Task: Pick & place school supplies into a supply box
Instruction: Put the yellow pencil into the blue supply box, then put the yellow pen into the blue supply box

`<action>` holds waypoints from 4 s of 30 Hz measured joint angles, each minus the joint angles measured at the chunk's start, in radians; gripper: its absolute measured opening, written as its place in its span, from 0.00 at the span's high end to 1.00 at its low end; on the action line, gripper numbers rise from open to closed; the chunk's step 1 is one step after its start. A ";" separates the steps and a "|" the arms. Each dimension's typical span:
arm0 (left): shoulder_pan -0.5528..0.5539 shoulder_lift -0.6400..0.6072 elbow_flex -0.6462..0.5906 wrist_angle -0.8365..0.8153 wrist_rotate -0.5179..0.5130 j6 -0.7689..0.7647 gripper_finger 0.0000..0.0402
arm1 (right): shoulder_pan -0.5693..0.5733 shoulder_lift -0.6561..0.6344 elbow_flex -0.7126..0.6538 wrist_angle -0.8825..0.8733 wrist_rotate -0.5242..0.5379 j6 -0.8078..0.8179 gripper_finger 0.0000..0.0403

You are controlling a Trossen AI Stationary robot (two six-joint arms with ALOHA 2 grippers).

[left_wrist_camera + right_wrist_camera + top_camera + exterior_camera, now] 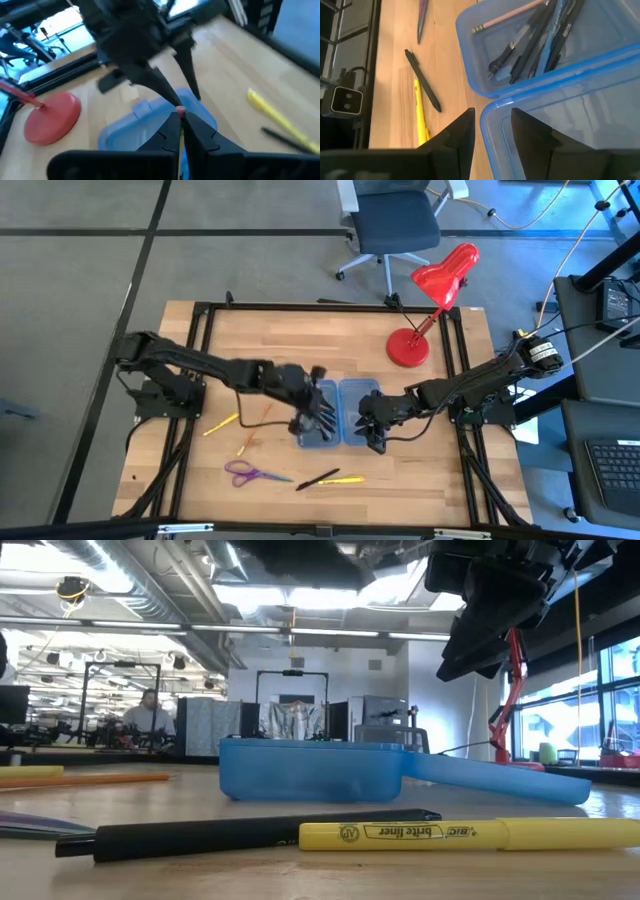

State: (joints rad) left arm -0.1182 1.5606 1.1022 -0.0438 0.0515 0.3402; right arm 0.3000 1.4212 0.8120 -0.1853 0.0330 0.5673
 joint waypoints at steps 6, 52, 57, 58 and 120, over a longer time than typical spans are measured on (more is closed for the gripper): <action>-0.052 0.127 0.000 -0.006 -0.053 0.106 1.00 | 0.000 0.000 0.000 -0.008 -0.012 0.041 0.67; -0.124 -0.102 0.000 -0.784 -0.480 -0.968 0.71 | -0.021 0.000 0.000 0.157 -0.052 -0.498 0.67; -0.137 -0.102 0.000 -0.804 -0.463 -1.028 0.58 | -0.021 0.000 0.000 0.126 -0.053 -0.498 0.67; -0.143 -0.102 0.000 -0.801 -0.451 -1.047 0.56 | -0.021 0.000 0.000 0.111 -0.052 -0.498 0.67; -0.226 -0.129 -0.492 -0.795 -0.087 -1.635 0.89 | -0.020 0.001 0.000 0.025 -0.053 -0.470 0.67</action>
State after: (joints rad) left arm -0.3447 1.4315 0.6106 -0.8387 -0.0353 -1.2949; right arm 0.2801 1.4220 0.8124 -0.1608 -0.0196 0.0970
